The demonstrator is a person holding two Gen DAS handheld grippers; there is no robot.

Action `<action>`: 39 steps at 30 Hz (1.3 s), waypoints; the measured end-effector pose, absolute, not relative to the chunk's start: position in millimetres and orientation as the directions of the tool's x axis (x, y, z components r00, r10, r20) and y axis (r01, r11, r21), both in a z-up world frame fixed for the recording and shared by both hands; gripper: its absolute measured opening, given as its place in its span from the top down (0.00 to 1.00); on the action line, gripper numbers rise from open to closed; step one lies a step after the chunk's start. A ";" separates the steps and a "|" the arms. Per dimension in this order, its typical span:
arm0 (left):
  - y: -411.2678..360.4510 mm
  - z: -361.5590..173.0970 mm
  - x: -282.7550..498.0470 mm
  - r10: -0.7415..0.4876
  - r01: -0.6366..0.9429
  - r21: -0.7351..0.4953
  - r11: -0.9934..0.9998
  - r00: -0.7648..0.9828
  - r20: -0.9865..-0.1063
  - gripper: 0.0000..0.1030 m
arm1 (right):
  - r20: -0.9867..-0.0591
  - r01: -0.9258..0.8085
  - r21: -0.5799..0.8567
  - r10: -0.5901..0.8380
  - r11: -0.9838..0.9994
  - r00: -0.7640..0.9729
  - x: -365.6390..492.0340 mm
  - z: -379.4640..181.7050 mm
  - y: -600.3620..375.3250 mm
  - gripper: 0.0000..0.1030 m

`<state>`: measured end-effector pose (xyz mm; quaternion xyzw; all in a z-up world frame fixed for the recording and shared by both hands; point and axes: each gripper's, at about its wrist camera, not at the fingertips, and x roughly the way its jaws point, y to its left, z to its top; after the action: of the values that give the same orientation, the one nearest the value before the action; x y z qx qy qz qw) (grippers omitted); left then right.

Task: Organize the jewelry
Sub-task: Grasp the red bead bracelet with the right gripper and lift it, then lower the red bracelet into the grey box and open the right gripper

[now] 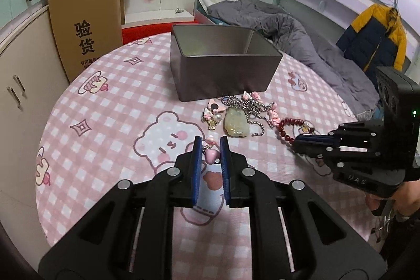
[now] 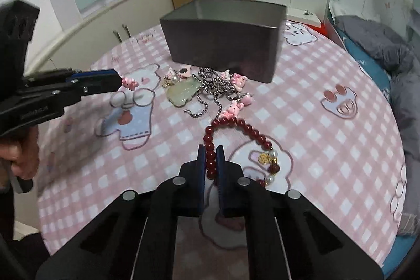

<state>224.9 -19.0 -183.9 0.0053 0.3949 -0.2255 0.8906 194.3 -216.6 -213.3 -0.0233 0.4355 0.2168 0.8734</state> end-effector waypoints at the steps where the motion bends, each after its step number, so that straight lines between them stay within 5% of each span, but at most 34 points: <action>1: -18.4 -182.2 223.6 -0.400 0.406 -0.171 0.898 0.589 -0.702 0.87 | -0.760 -0.395 0.175 0.379 0.902 0.528 192.3 -209.4 -220.4 0.94; 12: -8.8 -151.7 209.1 -0.423 0.418 -0.173 0.892 0.633 -0.648 0.87 | -0.621 -0.436 0.289 0.514 0.852 0.592 180.0 -140.5 -235.5 0.94; 39: -21.4 -28.3 254.8 -0.440 0.442 -0.100 0.891 0.788 -0.431 0.87 | -0.382 -0.499 0.159 0.519 0.852 0.765 240.7 1.3 -245.0 0.94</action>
<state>254.8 -21.4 -28.3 0.0030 0.2269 -0.2332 0.9456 240.7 -245.0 1.3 0.0238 0.2103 0.2708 0.9391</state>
